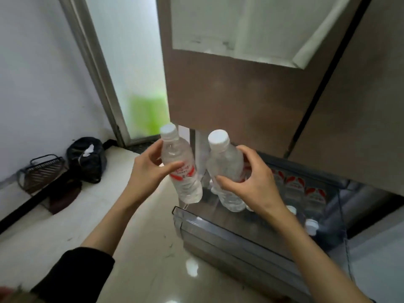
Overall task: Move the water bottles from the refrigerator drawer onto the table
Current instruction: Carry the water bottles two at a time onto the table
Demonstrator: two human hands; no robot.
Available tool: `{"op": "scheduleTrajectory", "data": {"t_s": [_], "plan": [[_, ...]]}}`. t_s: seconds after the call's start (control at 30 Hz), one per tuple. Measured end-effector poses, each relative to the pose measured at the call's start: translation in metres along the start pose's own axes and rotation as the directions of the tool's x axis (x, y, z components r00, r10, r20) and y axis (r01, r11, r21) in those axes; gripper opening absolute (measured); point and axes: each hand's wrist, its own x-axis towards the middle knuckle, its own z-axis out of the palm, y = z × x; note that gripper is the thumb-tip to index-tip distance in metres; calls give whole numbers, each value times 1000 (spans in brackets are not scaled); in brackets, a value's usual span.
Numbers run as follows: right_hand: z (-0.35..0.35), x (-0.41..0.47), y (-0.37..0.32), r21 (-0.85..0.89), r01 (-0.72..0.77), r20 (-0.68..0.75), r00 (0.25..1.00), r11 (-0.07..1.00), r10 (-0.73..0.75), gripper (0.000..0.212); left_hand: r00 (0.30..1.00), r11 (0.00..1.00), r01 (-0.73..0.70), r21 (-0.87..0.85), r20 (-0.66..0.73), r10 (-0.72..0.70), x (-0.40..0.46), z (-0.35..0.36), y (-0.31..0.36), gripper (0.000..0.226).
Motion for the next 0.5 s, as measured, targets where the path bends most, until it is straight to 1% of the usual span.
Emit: {"op": "scheduleTrajectory", "data": {"t_s": [0.1,0.2,0.33,0.4,0.5], "plan": [[43,18,-45,78,70,60,995,995,-74,54,982,999,-29,40,-186,36,-13,-58,16,50],[102,24,-85,159,108,155,979,981,-132,48,946,992,-9,123,-321,48,-40,-126,18,56],[198,16,-141,263,131,300,930,956,-210,43,894,980,72,188,-447,20,-96,-226,6,66],[251,8,-171,294,132,363,901,947,-238,42,861,964,133,231,-508,3,-126,-278,-5,65],[330,-4,-213,333,144,429,857,932,-286,45,816,914,234,330,-578,-1,-168,-352,-23,62]]}}
